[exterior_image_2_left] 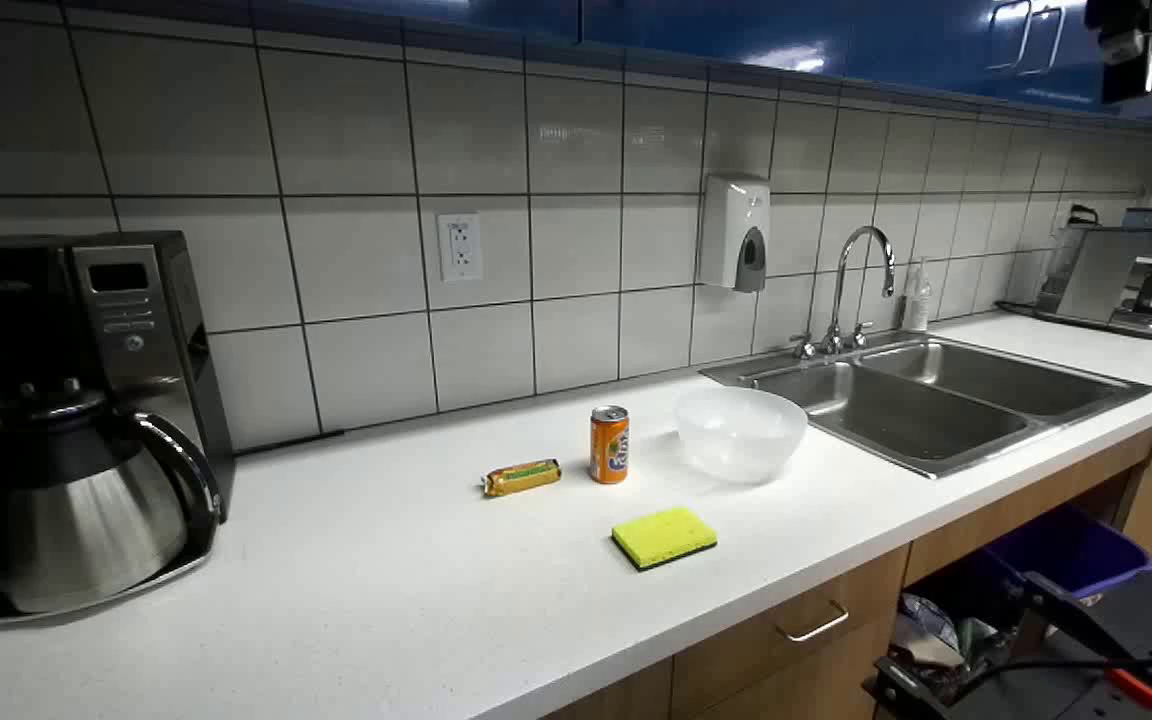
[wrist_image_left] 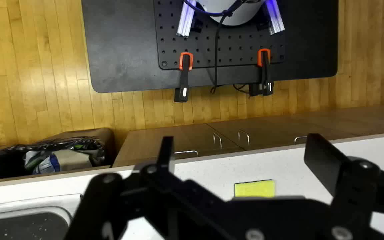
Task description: Put the orange can inside the clear bowl
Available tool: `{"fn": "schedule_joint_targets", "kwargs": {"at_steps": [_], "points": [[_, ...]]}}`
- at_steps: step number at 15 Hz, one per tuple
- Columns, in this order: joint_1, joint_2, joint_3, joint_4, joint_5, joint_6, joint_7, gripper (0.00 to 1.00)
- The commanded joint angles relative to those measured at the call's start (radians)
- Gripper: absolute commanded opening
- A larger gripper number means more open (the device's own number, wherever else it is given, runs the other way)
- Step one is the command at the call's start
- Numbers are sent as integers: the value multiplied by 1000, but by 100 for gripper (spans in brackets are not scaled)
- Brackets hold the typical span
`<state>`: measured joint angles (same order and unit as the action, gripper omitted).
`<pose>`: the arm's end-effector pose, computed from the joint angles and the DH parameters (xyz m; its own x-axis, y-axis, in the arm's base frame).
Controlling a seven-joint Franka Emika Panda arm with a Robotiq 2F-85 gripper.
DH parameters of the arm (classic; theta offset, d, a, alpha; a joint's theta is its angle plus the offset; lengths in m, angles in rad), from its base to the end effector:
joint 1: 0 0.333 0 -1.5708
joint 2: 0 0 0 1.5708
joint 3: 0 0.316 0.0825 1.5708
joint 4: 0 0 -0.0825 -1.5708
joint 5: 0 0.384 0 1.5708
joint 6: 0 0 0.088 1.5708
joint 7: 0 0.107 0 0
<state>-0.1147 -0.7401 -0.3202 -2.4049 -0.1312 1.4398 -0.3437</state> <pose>0.2660 -0.1608 0.5294 0.9787 0.0313 -0.2027 -0.0018 -0.9869 -0.1612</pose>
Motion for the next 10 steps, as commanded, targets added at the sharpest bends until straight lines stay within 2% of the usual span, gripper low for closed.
{"fn": "schedule_joint_targets", "kwargs": {"at_steps": [1,7,10], "points": [[-6,3,5,1,3,-1,-3,100],[-6,3,5,1,3,0,-3,100],[-13,13,16,-47,-12,61,27,100]]}}
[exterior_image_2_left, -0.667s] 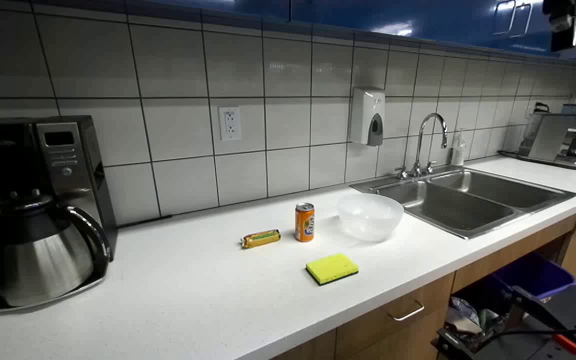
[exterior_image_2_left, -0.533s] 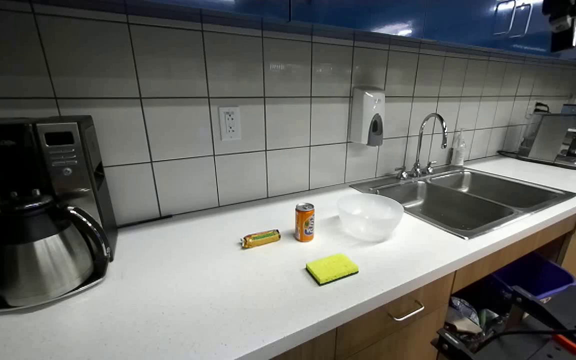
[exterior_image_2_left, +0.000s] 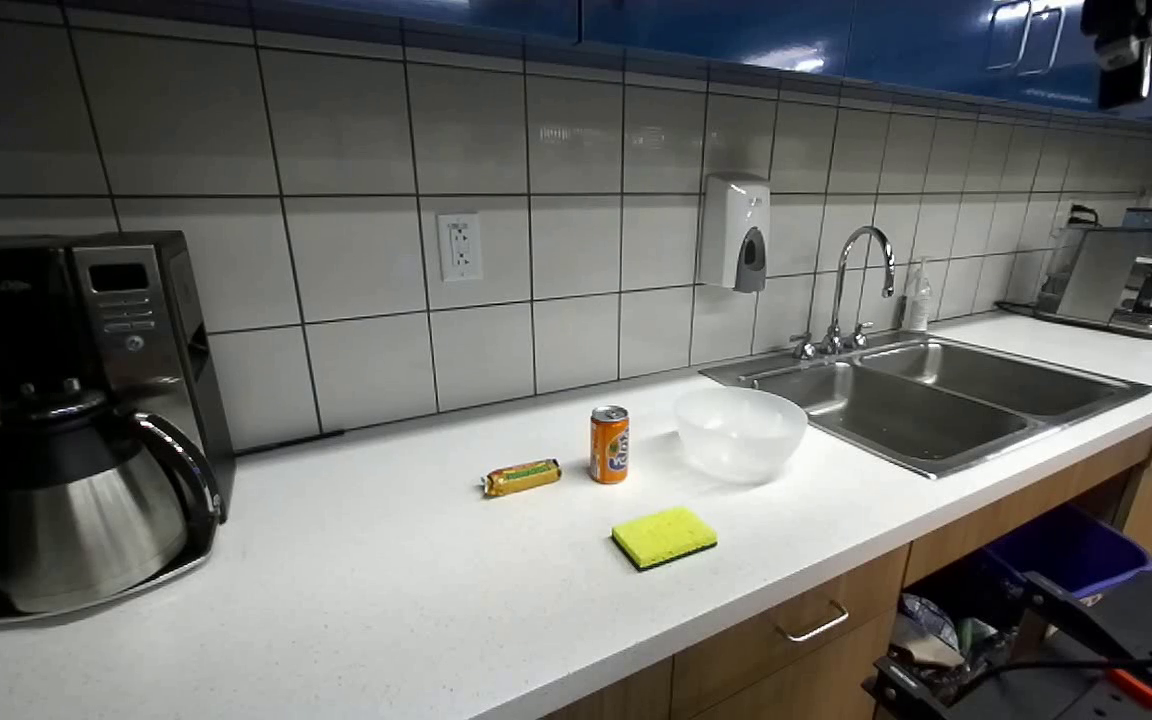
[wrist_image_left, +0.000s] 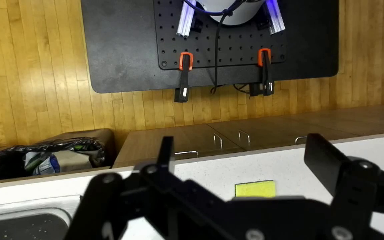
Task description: Put the orange can inside the clear bowl
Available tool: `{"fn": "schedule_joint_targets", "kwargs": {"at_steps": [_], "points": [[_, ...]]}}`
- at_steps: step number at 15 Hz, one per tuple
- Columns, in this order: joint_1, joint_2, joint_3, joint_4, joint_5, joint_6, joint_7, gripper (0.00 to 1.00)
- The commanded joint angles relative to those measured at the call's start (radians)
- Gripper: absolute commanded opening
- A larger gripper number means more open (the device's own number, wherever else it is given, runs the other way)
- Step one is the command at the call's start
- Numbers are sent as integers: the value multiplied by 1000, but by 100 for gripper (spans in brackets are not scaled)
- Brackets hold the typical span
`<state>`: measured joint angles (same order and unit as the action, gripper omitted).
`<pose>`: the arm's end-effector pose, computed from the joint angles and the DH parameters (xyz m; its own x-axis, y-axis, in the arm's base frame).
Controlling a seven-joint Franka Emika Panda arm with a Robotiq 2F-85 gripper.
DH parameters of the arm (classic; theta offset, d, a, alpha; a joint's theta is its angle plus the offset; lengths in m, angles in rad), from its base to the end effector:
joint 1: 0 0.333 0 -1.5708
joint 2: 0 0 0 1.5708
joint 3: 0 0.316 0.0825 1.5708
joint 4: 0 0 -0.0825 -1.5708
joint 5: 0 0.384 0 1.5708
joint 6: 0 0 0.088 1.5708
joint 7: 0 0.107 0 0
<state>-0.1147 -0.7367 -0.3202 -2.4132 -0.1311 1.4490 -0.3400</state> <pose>0.2673 -0.1603 0.5253 0.9782 0.0287 -0.2055 -0.0048 -0.9870 -0.1607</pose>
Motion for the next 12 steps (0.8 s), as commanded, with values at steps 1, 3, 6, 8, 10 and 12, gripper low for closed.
{"fn": "schedule_joint_targets", "kwargs": {"at_steps": [1,3,6,8,10,12], "points": [[-14,18,20,-60,-15,82,33,100],[-17,46,26,-97,-16,154,57,100],[-17,117,42,-131,-15,269,91,100],[-11,184,53,-130,-7,336,105,100],[-8,257,68,-113,0,392,121,100],[-4,335,84,-84,14,437,140,100]]}}
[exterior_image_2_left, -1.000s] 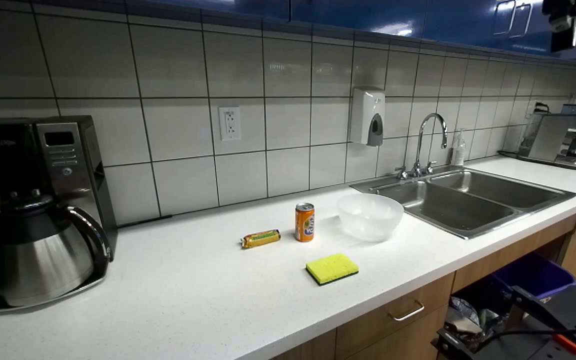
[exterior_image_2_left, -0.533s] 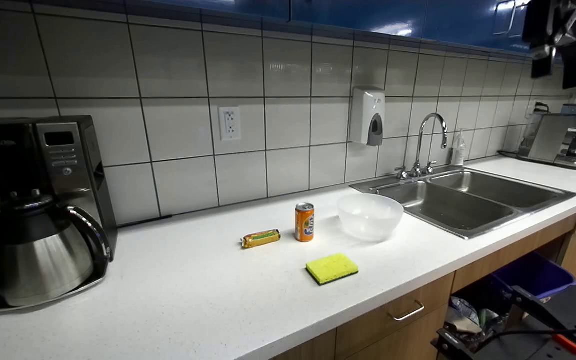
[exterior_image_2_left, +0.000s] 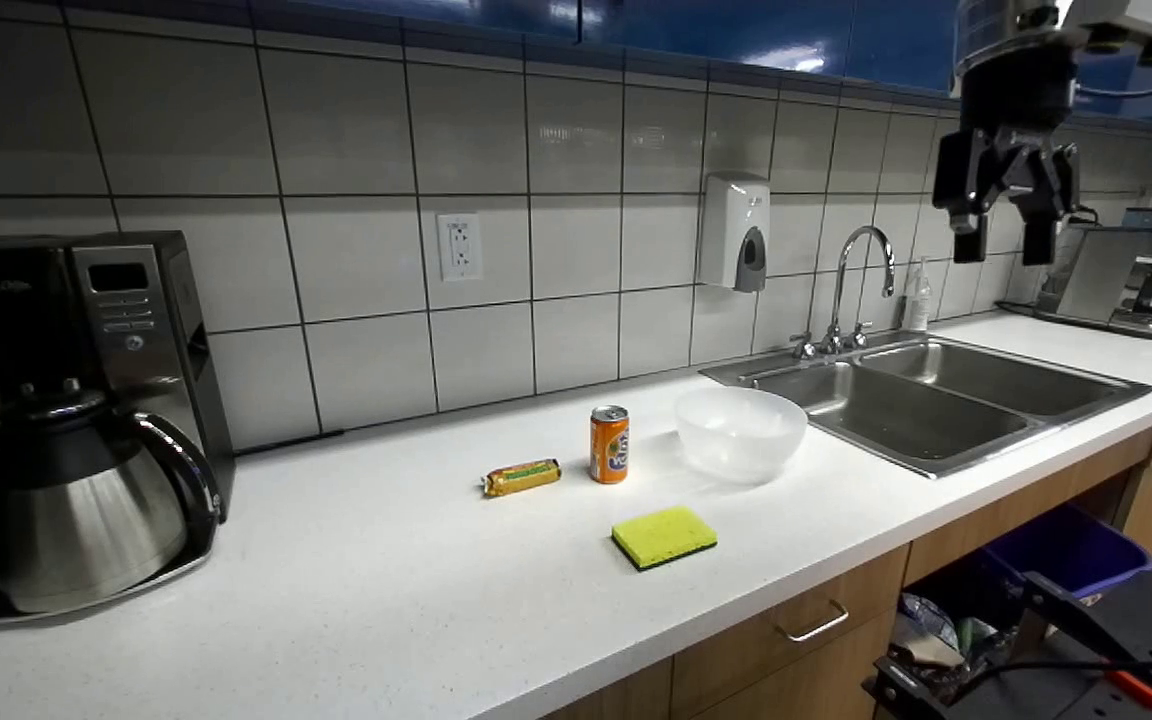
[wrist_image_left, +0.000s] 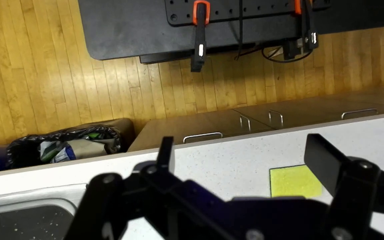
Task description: Put the orange can inside the clear bowl
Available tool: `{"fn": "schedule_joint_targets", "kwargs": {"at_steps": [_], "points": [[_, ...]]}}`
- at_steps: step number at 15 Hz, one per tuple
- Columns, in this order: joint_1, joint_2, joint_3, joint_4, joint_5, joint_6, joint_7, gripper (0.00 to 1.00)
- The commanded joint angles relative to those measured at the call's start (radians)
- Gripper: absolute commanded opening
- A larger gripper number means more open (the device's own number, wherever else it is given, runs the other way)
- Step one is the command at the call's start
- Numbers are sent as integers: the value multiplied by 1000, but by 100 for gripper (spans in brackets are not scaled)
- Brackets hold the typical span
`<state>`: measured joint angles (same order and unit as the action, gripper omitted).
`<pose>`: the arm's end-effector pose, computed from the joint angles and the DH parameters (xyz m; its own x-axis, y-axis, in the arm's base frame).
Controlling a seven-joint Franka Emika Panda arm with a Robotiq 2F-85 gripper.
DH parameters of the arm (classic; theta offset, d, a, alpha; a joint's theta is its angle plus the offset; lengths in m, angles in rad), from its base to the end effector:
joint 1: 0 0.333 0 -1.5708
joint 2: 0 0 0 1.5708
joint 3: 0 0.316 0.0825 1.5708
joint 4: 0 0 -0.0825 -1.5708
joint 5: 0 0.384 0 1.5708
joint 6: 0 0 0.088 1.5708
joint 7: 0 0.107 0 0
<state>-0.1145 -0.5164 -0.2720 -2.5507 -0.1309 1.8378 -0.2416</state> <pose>0.3333 -0.1464 0.4212 0.9797 -0.0414 -0.1964 -0.0552 -0.9963 -0.0656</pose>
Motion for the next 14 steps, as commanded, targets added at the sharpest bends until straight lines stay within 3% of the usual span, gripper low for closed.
{"fn": "schedule_joint_targets", "kwargs": {"at_steps": [1,14], "points": [[1,158,44,72,23,65,51,100],[65,588,188,353,91,210,245,100]]}}
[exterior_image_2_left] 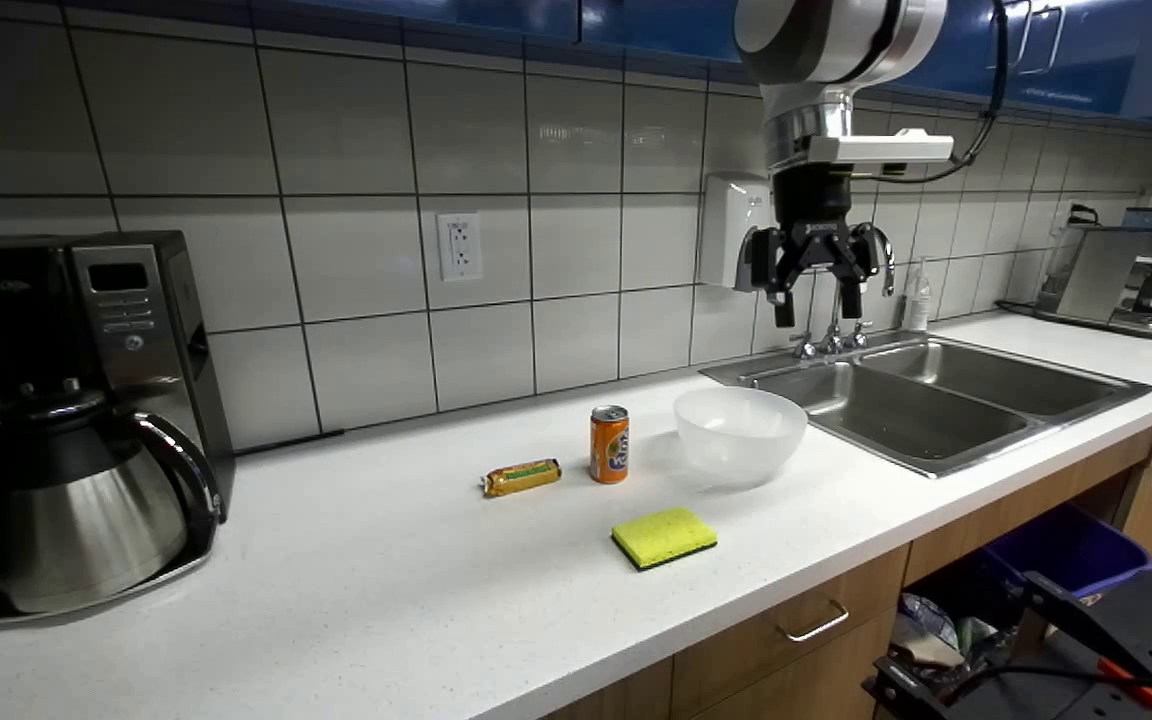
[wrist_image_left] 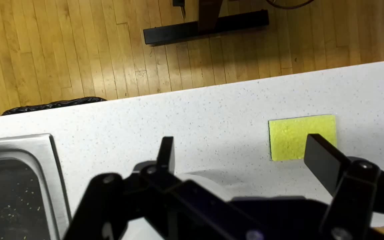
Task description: Put the orange can inside the clear bowl
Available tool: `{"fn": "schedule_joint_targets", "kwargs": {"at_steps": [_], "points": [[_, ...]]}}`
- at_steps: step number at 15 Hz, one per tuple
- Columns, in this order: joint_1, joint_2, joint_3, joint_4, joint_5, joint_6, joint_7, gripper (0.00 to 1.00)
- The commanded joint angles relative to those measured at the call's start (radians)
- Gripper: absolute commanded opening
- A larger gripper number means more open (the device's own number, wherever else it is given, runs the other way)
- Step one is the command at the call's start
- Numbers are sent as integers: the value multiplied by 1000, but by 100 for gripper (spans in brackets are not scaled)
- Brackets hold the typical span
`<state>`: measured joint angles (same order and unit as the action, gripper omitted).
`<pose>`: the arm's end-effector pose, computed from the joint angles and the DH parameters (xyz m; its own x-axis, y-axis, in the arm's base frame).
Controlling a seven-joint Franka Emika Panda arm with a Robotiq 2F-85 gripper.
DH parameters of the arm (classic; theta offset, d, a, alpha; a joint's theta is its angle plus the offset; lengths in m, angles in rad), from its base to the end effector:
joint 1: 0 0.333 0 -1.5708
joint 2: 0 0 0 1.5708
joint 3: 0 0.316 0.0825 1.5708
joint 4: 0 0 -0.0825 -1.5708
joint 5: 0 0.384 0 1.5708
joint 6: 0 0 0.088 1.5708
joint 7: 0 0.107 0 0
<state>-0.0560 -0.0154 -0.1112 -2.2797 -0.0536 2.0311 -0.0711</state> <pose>0.4793 -0.0840 0.3438 0.9699 -0.0673 -0.2339 -0.0637 -0.9977 0.0229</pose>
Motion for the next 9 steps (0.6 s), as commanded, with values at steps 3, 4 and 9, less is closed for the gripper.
{"fn": "schedule_joint_targets", "kwargs": {"at_steps": [3,4,9], "points": [[19,162,45,142,34,40,144,100],[24,186,48,161,47,49,169,100],[39,308,64,253,96,111,221,100]]}}
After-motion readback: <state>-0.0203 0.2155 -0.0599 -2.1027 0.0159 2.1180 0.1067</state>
